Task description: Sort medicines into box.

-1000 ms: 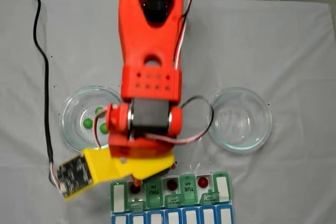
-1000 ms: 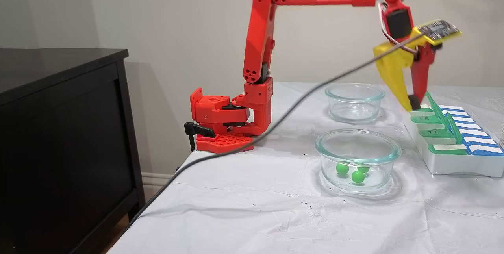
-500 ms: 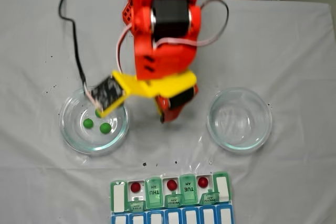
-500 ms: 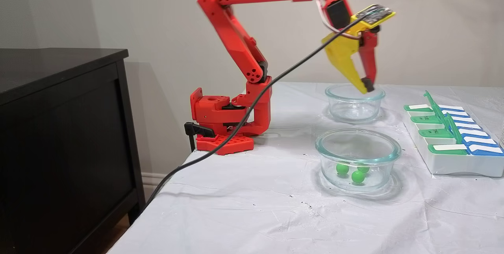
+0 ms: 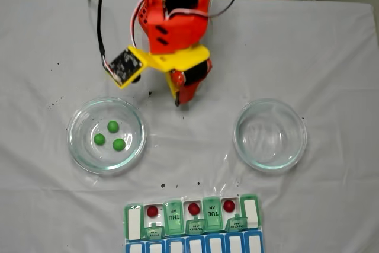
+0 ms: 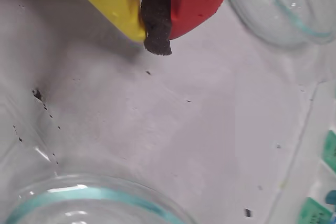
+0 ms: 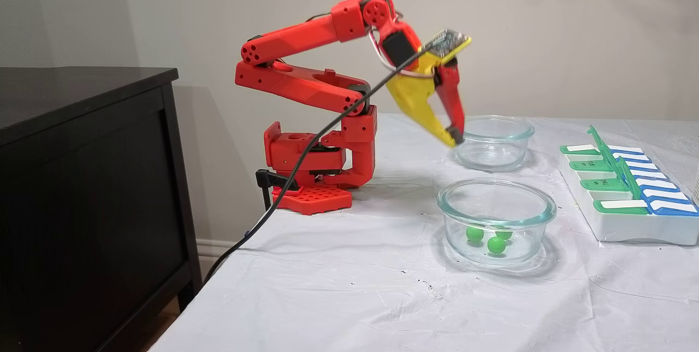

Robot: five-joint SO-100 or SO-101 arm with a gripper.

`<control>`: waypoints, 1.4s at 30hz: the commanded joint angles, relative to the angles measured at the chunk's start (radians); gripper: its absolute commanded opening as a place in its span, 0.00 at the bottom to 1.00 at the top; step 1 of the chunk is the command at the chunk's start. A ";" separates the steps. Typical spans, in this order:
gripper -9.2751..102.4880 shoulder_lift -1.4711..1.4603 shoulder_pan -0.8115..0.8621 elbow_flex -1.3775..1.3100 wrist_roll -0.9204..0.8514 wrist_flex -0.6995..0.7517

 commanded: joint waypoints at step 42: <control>0.18 0.017 0.107 0.109 0.189 -0.038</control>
